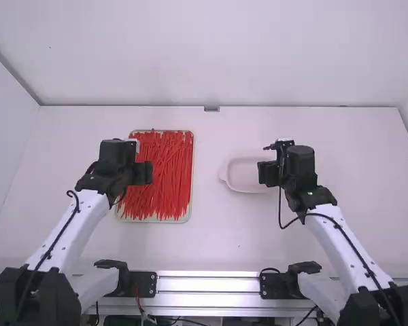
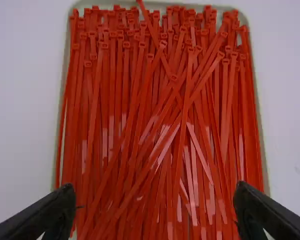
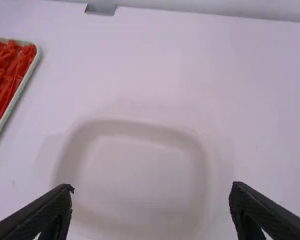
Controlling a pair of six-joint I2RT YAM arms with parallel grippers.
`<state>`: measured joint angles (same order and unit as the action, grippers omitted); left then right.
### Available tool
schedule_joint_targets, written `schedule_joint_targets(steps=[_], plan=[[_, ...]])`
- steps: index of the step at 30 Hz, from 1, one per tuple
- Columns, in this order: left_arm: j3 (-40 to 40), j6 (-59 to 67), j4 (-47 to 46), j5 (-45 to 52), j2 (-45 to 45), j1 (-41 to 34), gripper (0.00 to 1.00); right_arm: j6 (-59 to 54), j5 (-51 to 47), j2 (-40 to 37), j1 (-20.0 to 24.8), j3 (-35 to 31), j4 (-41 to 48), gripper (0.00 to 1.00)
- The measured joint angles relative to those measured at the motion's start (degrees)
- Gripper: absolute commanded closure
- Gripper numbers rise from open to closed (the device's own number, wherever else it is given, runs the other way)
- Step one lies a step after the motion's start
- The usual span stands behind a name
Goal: Fasten the cable tie
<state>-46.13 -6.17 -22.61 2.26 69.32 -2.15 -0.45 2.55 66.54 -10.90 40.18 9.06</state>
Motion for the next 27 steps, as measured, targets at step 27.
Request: schedule_joint_targets(steps=[27], plan=[[-7.8, -1.9, -5.0, 0.8, 11.7, -0.7, 0.01, 0.3, 5.2, 11.7, -1.9, 7.1, 3.6, 0.0]])
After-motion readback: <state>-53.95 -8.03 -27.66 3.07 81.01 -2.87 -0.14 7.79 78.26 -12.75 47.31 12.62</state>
